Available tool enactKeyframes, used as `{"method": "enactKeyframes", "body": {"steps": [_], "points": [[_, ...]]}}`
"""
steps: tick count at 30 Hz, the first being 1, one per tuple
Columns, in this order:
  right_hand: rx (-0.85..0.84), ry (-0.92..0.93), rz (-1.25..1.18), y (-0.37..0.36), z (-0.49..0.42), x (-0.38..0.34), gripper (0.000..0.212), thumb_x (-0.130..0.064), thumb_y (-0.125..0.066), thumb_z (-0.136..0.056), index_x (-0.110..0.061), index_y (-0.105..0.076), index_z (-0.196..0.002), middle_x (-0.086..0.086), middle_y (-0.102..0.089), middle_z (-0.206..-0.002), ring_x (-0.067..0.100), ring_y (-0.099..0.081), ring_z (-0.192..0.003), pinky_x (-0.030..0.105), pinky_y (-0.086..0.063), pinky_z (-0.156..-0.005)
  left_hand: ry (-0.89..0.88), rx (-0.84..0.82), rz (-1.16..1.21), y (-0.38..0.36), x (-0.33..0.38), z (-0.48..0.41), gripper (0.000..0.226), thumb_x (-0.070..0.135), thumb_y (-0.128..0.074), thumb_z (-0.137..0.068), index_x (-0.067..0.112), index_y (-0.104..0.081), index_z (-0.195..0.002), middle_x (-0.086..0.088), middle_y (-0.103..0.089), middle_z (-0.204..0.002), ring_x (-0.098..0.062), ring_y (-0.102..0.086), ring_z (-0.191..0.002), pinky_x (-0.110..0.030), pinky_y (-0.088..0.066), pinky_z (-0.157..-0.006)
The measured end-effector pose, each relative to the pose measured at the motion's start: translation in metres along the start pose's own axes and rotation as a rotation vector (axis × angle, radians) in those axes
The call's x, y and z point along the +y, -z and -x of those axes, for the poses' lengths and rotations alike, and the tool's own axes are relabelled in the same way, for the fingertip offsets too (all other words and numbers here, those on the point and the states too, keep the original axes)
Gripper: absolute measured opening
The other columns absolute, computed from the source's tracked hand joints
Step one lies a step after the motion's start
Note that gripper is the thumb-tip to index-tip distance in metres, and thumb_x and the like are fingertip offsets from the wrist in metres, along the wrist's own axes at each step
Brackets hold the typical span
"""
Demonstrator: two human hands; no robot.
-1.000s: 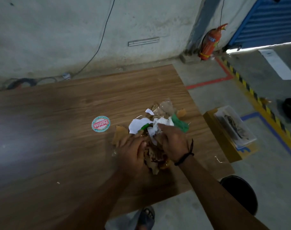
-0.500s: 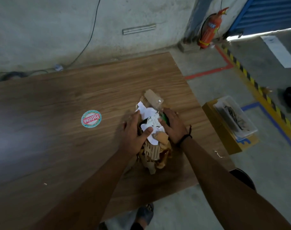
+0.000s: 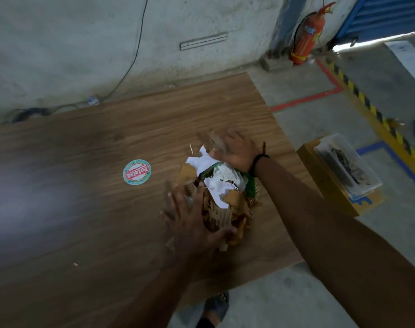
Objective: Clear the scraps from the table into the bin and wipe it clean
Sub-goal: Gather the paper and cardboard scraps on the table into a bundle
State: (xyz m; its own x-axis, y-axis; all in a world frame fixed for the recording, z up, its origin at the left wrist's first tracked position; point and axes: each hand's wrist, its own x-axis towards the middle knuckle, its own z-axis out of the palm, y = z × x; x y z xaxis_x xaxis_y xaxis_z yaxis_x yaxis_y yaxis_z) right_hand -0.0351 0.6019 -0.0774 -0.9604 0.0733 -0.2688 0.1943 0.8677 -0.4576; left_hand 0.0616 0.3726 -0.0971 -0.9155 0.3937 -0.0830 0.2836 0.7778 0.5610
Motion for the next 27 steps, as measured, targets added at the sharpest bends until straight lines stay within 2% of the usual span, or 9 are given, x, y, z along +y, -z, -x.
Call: {"method": "enactKeyframes", "body": {"steps": [4,6,10,14,17,19,21,23,27], "points": [[-0.145,0.084,0.116,-0.013,0.004,0.0,0.084,-0.085,-0.024,-0.074,-0.044,-0.018,-0.147,-0.002,-0.016,-0.159,0.027,-0.01,-0.146,0.058,-0.005,-0.114,0.022,-0.028,-0.088,-0.009,0.004,-0.004,0.105,0.099,-0.032,-0.052,0.059,0.011,-0.139,-0.011,0.013,-0.159,-0.032,0.02,-0.144,-0.063,0.007,-0.111],[-0.139,0.094,0.042,-0.014,0.021,0.005,0.07,-0.073,-0.026,-0.084,-0.041,-0.025,-0.146,0.002,-0.023,-0.157,0.022,-0.013,-0.146,0.054,-0.003,-0.116,0.002,-0.03,-0.097,-0.008,0.001,-0.008,0.099,0.097,-0.031,-0.057,0.059,0.011,-0.139,-0.011,0.015,-0.158,-0.032,0.018,-0.144,-0.062,0.005,-0.112],[-0.079,0.146,-0.172,-0.016,0.057,0.023,0.075,-0.08,-0.015,-0.082,-0.04,-0.032,-0.143,-0.003,-0.036,-0.151,0.016,-0.028,-0.141,0.058,-0.015,-0.113,-0.087,-0.072,-0.086,-0.004,-0.005,-0.007,0.087,0.091,-0.027,-0.066,0.06,0.01,-0.139,-0.01,0.015,-0.159,-0.03,0.021,-0.144,-0.065,0.002,-0.111],[0.01,0.163,-0.29,-0.031,0.077,0.025,0.071,-0.079,-0.028,-0.083,-0.041,-0.029,-0.143,-0.004,-0.035,-0.152,0.016,-0.031,-0.14,0.061,-0.019,-0.111,-0.155,-0.046,0.023,-0.003,-0.009,-0.014,0.083,0.096,-0.015,-0.062,0.066,0.004,-0.136,-0.007,0.019,-0.158,-0.033,0.021,-0.143,-0.063,0.007,-0.111],[0.098,0.12,-0.292,-0.046,0.091,0.01,0.078,-0.08,-0.034,-0.077,-0.04,-0.029,-0.144,-0.002,-0.031,-0.154,0.015,-0.025,-0.143,0.058,-0.007,-0.115,-0.168,0.067,0.189,-0.008,-0.008,-0.019,0.081,0.088,-0.011,-0.072,0.051,-0.011,-0.145,-0.006,0.009,-0.158,-0.032,0.007,-0.147,-0.061,0.002,-0.111],[0.186,0.099,-0.279,-0.057,0.098,-0.001,0.079,-0.082,-0.03,-0.076,-0.041,-0.029,-0.143,-0.001,-0.033,-0.153,0.015,-0.024,-0.143,0.056,-0.004,-0.116,-0.16,0.077,0.164,-0.01,-0.005,-0.022,0.083,0.087,-0.012,-0.073,0.047,-0.01,-0.146,-0.011,-0.006,-0.16,-0.03,-0.001,-0.147,-0.061,-0.003,-0.112],[0.265,0.078,-0.276,-0.064,0.1,-0.011,0.074,-0.08,-0.027,-0.08,-0.041,-0.033,-0.141,-0.004,-0.04,-0.148,0.014,-0.03,-0.139,0.056,-0.008,-0.115,-0.145,0.057,0.077,-0.011,-0.001,-0.025,0.088,0.087,-0.014,-0.072,0.042,-0.01,-0.148,-0.009,-0.019,-0.158,-0.029,-0.011,-0.146,-0.059,-0.008,-0.113],[0.298,0.047,-0.295,-0.071,0.097,-0.016,0.068,-0.075,-0.027,-0.083,-0.04,-0.037,-0.14,-0.006,-0.044,-0.145,0.016,-0.033,-0.138,0.055,-0.011,-0.114,-0.131,0.09,0.059,-0.013,0.004,-0.026,0.092,0.082,-0.019,-0.077,0.026,-0.019,-0.149,-0.007,-0.032,-0.153,-0.029,-0.025,-0.141,-0.054,-0.016,-0.113],[0.371,0.025,-0.52,-0.08,0.095,-0.027,0.054,-0.055,-0.033,-0.092,-0.028,-0.049,-0.136,-0.004,-0.05,-0.141,0.016,-0.042,-0.133,0.047,-0.029,-0.111,-0.127,0.176,0.206,-0.022,0.006,-0.029,0.085,0.068,-0.021,-0.09,0.004,-0.036,-0.143,-0.01,-0.041,-0.147,-0.029,-0.036,-0.136,-0.05,-0.028,-0.11]]}}
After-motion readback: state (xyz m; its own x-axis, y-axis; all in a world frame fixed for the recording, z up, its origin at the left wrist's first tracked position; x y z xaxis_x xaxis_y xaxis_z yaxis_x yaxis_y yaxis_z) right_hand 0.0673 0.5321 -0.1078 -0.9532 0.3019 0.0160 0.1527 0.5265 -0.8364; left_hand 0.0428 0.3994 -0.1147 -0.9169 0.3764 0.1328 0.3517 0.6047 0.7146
